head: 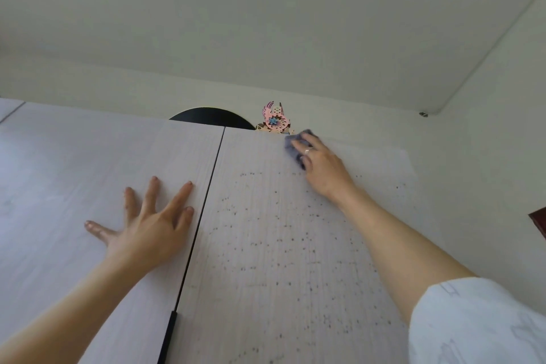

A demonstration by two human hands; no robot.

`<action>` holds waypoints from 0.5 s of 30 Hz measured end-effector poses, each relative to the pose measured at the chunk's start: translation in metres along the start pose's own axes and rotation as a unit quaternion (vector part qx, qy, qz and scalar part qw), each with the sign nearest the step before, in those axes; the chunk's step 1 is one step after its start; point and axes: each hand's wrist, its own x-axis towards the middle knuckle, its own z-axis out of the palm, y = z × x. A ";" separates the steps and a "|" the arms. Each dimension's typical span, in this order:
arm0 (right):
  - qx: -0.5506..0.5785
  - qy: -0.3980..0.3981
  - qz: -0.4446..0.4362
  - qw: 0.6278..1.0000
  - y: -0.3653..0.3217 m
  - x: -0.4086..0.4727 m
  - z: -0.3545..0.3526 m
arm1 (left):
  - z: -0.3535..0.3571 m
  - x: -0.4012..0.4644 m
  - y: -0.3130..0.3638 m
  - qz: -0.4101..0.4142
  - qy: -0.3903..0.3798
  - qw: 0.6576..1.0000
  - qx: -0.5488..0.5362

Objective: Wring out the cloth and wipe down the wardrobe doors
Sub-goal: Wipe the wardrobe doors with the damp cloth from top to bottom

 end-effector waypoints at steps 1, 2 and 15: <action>-0.001 0.023 0.001 1.000 0.018 -0.006 -0.007 | 0.000 -0.001 0.001 -0.002 -0.002 1.000 -0.001; -0.003 0.053 0.022 0.998 0.041 -0.014 -0.015 | 0.000 -0.002 0.002 -0.003 -0.005 1.000 -0.002; -0.036 0.131 0.204 0.969 0.091 -0.092 -0.035 | 0.006 -0.008 0.002 0.003 0.007 1.000 -0.003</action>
